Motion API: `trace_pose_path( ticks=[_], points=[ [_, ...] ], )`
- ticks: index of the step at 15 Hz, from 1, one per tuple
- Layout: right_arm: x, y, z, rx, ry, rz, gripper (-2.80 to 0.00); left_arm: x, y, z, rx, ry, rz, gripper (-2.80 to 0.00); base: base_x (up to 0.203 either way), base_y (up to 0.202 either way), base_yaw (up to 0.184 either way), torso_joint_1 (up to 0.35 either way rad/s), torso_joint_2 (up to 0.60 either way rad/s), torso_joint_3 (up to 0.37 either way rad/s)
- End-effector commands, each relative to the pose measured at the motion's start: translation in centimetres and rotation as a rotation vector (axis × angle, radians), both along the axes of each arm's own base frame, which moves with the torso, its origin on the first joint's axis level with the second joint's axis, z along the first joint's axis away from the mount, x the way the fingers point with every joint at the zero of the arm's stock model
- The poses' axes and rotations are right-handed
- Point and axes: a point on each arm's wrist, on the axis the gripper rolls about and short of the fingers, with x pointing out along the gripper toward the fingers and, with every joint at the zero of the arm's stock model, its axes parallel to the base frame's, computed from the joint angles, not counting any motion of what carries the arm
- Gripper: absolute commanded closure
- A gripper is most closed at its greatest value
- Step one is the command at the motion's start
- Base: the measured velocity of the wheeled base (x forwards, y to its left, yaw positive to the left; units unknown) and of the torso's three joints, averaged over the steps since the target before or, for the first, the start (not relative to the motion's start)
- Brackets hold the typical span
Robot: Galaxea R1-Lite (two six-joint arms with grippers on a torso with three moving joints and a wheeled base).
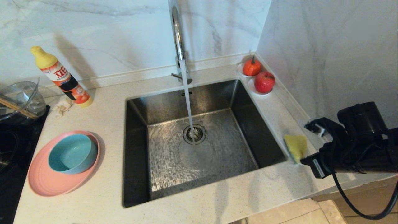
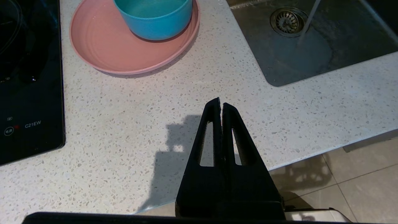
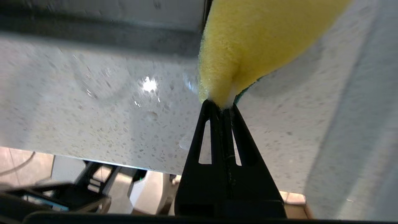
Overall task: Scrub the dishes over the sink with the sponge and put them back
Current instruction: Pick up a bowl and the sponge
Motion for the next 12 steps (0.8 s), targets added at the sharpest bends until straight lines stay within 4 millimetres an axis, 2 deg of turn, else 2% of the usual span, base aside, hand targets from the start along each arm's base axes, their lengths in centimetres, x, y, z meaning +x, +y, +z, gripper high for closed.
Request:
trace_pose_path(
  ticks=[1, 7, 12],
  points=[
    [-0.8, -0.2, 1.4, 0.018, -0.056, 0.002, 0.00, 0.0, 0.0, 0.0, 0.001, 0.000, 0.001, 0.00, 0.000, 0.000, 0.000, 0.000, 0.00, 0.000],
    [-2.5, 0.6, 2.7, 0.045, -0.095, 0.051, 0.00, 0.0, 0.0, 0.0, 0.001, 0.000, 0.001, 0.00, 0.000, 0.000, 0.000, 0.000, 0.00, 0.000],
    [-4.2, 3.0, 3.6, 0.098, -0.117, 0.135, 0.00, 0.0, 0.0, 0.0, 0.001, 0.000, 0.001, 0.00, 0.000, 0.000, 0.000, 0.000, 0.00, 0.000]
  ],
)
